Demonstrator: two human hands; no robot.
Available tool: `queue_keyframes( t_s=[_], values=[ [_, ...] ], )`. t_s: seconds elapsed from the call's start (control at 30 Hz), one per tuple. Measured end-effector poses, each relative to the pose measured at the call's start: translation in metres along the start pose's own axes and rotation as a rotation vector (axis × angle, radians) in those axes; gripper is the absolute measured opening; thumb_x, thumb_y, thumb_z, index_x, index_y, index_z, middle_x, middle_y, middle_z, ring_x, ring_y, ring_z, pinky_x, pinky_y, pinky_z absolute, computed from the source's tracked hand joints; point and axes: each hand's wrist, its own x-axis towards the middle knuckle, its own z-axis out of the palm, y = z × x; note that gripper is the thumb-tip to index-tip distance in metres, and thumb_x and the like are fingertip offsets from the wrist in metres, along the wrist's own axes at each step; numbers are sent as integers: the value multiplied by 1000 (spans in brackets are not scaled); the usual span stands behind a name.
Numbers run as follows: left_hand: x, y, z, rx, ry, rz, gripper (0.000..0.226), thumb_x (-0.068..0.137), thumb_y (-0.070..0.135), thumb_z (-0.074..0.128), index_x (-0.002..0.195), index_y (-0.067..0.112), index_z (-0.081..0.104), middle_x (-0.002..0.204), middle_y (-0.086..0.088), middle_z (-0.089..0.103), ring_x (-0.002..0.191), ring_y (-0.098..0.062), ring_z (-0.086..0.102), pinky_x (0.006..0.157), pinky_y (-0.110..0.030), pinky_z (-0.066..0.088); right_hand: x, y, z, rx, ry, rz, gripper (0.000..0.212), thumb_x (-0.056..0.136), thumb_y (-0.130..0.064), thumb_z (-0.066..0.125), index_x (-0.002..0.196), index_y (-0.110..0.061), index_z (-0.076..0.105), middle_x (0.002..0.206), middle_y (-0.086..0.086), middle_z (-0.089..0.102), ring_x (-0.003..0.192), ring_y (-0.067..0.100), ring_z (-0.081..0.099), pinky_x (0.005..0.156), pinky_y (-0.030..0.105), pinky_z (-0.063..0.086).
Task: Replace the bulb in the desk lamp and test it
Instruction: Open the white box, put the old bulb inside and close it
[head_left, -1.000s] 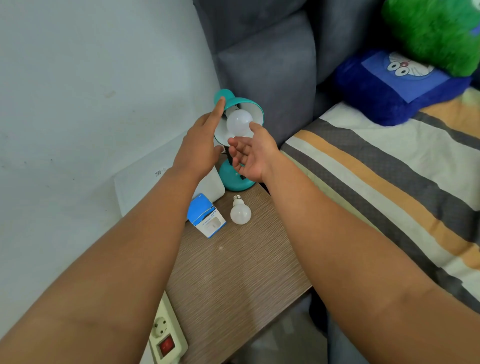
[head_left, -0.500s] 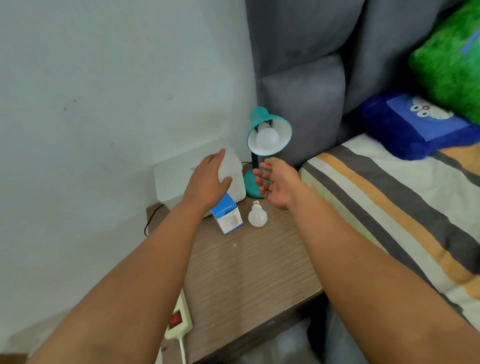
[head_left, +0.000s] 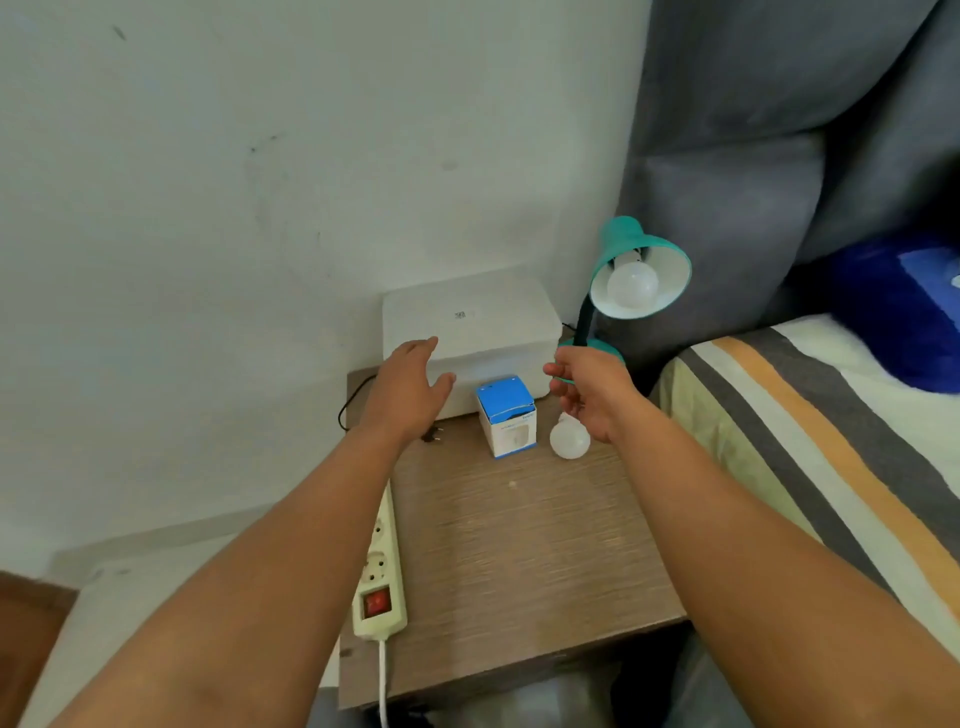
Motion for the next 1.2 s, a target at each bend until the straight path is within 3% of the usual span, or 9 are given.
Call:
queue_keyframes(
  t_s=[0.2, 0.3, 0.37, 0.5, 0.63, 0.8, 0.97, 1.07, 1.2],
  values=[
    [14, -30, 6, -14, 9, -86, 65, 98, 38, 58, 152, 11, 34, 157, -10, 35, 144, -25, 31, 117, -35, 24, 29, -1, 5, -188, 114, -157, 29, 90, -15, 59, 119, -13, 64, 92, 2, 64, 73, 12, 54, 65, 28, 44],
    [24, -41, 9, 1, 48, -141, 77, 94, 48, 59, 154, 9, 29, 159, -12, 31, 146, -29, 27, 121, -41, 23, 48, -1, 6, -465, 164, -343, 53, 87, -26, 70, 136, -15, 52, 125, 6, 58, 108, 20, 58, 89, 31, 46],
    [34, -50, 11, -35, 42, -186, 89, 89, 55, 62, 155, 7, 26, 159, -13, 30, 146, -30, 28, 120, -43, 25, 61, -2, 5, -620, 124, -406, 77, 81, -35, 77, 146, -15, 41, 143, 9, 46, 129, 24, 48, 103, 33, 41],
    [52, -65, 14, -134, -56, -272, 112, 79, 71, 63, 158, 10, 13, 160, -10, 30, 145, -28, 30, 119, -44, 30, 83, -7, 7, -773, 19, -443, 106, 75, -42, 82, 156, -13, 20, 159, 8, 31, 145, 25, 31, 116, 36, 28],
    [61, -79, 17, -240, -138, -288, 119, 73, 72, 67, 158, 13, 8, 153, -4, 43, 138, -25, 43, 113, -42, 38, 104, -11, 9, -867, -65, -435, 104, 79, -50, 76, 157, -13, 17, 158, 6, 36, 144, 24, 34, 117, 37, 30],
    [59, -86, 19, -356, -71, -231, 100, 60, 74, 75, 142, 25, 44, 128, 8, 61, 116, -14, 59, 101, -33, 49, 110, -8, 5, -791, -111, -542, 66, 80, -39, 79, 136, -20, 49, 127, -4, 60, 115, 12, 54, 93, 24, 39],
    [59, -87, 16, -343, -29, -230, 120, 52, 90, 67, 150, 29, 36, 144, -4, 52, 132, -21, 50, 109, -42, 44, 107, -8, 4, -739, -104, -580, 61, 79, -38, 79, 132, -21, 53, 119, -10, 60, 111, 10, 55, 94, 24, 41],
    [55, -80, 6, -336, -3, -208, 117, 58, 84, 70, 151, 24, 34, 145, -3, 51, 129, -18, 52, 109, -39, 44, 97, -11, 4, -721, -85, -604, 67, 81, -36, 79, 138, -18, 49, 121, -10, 55, 112, 7, 49, 95, 21, 37],
    [40, -69, -6, -347, 67, -144, 101, 74, 59, 77, 154, 19, 30, 138, 6, 56, 121, -11, 55, 104, -29, 46, 82, -13, 4, -713, -78, -651, 72, 77, -39, 80, 139, -21, 48, 127, -5, 59, 114, 10, 52, 98, 26, 42]
  ],
)
